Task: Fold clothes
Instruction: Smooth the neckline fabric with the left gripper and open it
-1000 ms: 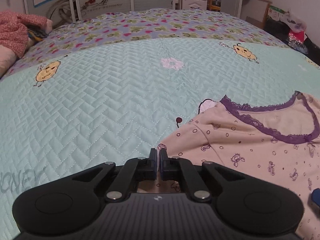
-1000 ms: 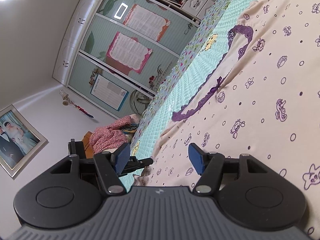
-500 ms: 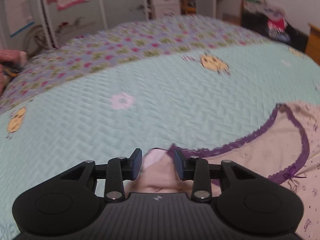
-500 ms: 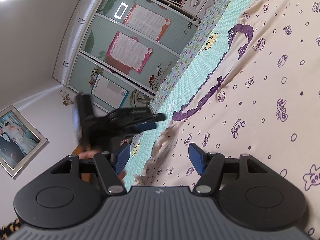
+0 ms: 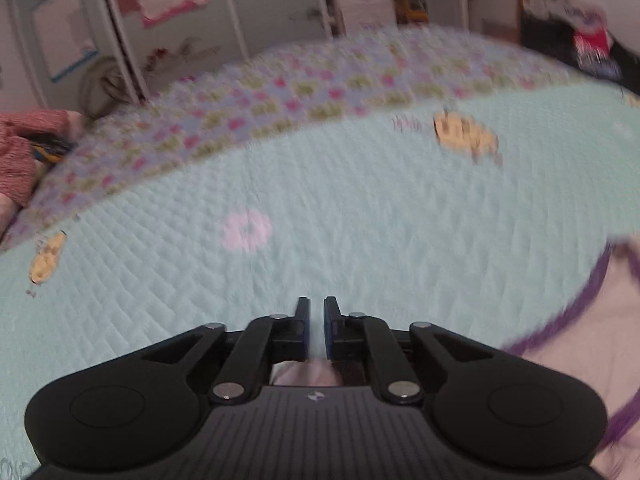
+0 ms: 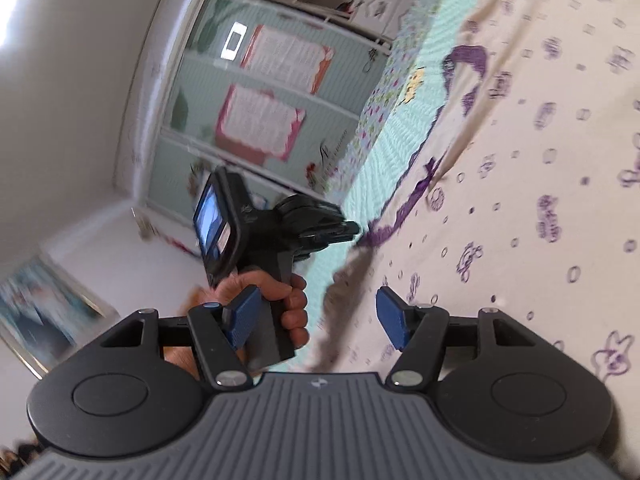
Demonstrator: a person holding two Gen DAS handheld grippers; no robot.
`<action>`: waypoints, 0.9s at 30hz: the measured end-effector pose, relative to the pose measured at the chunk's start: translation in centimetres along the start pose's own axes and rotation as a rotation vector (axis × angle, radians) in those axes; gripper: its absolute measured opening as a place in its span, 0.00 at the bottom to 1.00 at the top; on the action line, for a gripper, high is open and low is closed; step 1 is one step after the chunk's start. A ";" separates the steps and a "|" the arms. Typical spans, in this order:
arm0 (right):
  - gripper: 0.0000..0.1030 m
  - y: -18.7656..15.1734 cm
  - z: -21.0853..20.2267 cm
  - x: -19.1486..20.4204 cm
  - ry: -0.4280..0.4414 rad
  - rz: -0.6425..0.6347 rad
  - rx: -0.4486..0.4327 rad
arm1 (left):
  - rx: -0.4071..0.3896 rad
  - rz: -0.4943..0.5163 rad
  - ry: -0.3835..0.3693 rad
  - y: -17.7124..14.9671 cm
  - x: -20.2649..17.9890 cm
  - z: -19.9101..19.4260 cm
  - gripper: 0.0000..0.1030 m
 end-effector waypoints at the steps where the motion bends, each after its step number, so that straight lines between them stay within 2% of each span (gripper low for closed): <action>1: 0.63 0.2 -0.2 0.1 -0.003 -0.001 -0.014 | -0.024 -0.005 -0.021 0.7 -0.5 -0.8 0.30; 3: 0.72 0.4 -0.7 0.7 -0.014 -0.042 -0.049 | -0.061 0.001 -0.097 1.9 -2.6 -2.1 0.53; 4: 0.73 0.4 -0.8 0.8 -0.011 -0.046 -0.060 | -0.064 0.018 -0.154 2.5 -4.1 -2.5 0.55; 7: 0.74 0.4 -0.9 0.5 -0.014 -0.028 -0.063 | -0.047 0.120 -0.288 3.5 -9.2 -3.1 0.55; 9: 0.74 0.4 -0.9 0.4 -0.010 -0.016 -0.066 | -0.017 0.225 -0.325 3.8 -12.5 -2.9 0.55; 11: 0.74 0.3 -1.0 0.4 -0.011 -0.018 -0.065 | 0.004 0.281 -0.349 4.1 -14.9 -2.3 0.55; 14: 0.74 0.5 -0.9 0.3 -0.008 -0.004 -0.067 | 0.033 0.284 -0.395 4.3 -16.7 -1.0 0.55; 19: 0.74 0.6 -0.8 0.2 -0.008 0.004 -0.065 | 0.080 0.295 -0.420 3.4 -18.2 0.7 0.55; 20: 0.74 0.6 -0.8 0.2 -0.007 0.005 -0.065 | 0.087 0.290 -0.430 3.3 -18.3 0.9 0.52; 22: 0.74 0.6 -0.7 0.2 -0.009 0.006 -0.063 | 0.108 0.262 -0.482 3.5 -18.1 1.0 0.33; 23: 0.74 0.5 -0.7 0.2 -0.011 0.004 -0.062 | 0.116 0.255 -0.503 3.5 -18.1 0.9 0.11; 24: 0.74 0.5 -0.7 0.3 -0.014 -0.001 -0.060 | 0.117 0.260 -0.518 3.4 -18.3 0.6 0.01; 27: 0.74 0.6 -0.6 0.4 -0.021 -0.011 -0.056 | 0.084 0.291 -0.530 3.2 -18.5 -0.4 0.01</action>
Point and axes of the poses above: each gripper's, at about its wrist camera, not at the fingertips, and z roughly the way its jaws point, x to its left, y to its top, the point moved 5 cm from there along z, roughly the way its jaws point, and after that the axes turned 8 degrees about y, right-handed, at the moved point
